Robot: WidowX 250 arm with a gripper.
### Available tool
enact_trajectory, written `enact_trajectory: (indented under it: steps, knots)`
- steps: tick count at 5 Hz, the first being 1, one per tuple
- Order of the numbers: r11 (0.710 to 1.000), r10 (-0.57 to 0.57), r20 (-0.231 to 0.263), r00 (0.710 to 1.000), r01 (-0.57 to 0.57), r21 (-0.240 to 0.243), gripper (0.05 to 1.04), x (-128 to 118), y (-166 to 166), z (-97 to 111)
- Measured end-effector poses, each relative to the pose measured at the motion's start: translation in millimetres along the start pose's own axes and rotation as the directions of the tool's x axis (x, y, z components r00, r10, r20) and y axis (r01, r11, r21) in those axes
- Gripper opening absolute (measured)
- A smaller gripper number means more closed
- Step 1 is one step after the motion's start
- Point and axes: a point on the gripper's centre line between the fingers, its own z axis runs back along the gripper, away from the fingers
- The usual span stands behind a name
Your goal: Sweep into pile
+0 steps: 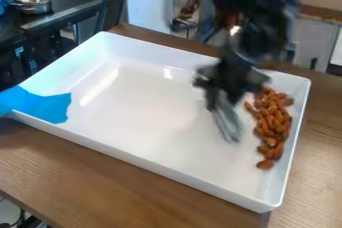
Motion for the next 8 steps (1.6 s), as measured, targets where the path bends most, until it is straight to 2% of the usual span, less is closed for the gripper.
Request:
enact_trajectory:
  steps: [1, 2, 3, 4, 5, 6, 7, 8]
  knots:
    - [0.995, 0.019, -0.011, 1.0, -0.02, -0.094, 0.377, 25, 47, -1]
    - [0.992, 0.044, 0.001, 0.999, -0.043, -0.12, 0.377, 37, 92, -22]
    - [0.989, 0.033, 0.023, 0.999, -0.029, -0.145, 0.377, 38, 130, -42]
    - [0.987, 0.018, 0.069, 0.997, -0.007, -0.162, 0.376, 34, 157, -56]
    - [0.987, 0.008, 0.081, 0.997, 0.005, -0.161, 0.435, 33, 168, -63]
    - [0.994, -0.006, 0.074, 0.997, 0.014, -0.107, 0.758, 31, 172, -63]
    - [0.994, -0.073, 0.072, 0.995, 0.078, -0.075, 0.993, 34, 160, -53]
    - [0.979, -0.159, -0.059, 0.986, 0.149, -0.141, 1.005, 50, 164, -27]
